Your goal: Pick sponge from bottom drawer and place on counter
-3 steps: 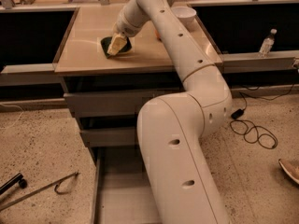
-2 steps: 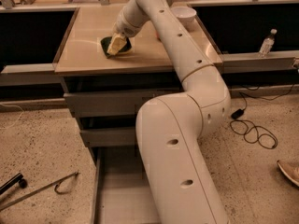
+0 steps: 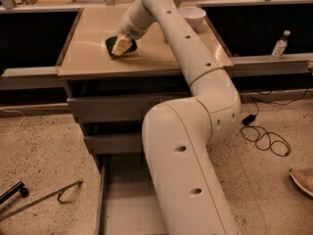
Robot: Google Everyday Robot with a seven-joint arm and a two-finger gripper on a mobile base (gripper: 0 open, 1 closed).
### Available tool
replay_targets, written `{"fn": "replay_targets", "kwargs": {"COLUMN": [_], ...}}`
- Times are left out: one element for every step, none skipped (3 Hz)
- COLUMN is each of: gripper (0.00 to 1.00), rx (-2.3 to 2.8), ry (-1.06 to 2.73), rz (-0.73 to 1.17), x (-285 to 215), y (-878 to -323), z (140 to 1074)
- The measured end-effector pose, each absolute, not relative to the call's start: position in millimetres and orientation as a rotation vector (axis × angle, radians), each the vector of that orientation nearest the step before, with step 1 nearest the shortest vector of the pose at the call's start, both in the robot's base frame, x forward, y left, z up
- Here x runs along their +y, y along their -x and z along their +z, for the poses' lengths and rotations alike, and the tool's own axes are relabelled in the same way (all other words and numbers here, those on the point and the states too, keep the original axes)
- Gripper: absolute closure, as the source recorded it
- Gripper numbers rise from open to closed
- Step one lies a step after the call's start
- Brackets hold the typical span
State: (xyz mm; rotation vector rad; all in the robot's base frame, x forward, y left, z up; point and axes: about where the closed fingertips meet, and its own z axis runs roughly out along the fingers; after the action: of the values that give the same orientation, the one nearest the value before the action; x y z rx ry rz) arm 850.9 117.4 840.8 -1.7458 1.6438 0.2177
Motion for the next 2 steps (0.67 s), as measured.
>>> {"fn": "replay_targets", "kwargs": {"gripper": [0.11, 0.00], "rx": [1.644, 1.644], "ry": [1.746, 1.746], "rz": [0.218, 0.218], "x": [117.4, 117.4], "y": [-850.9, -850.9], "z": [840.8, 840.7]}}
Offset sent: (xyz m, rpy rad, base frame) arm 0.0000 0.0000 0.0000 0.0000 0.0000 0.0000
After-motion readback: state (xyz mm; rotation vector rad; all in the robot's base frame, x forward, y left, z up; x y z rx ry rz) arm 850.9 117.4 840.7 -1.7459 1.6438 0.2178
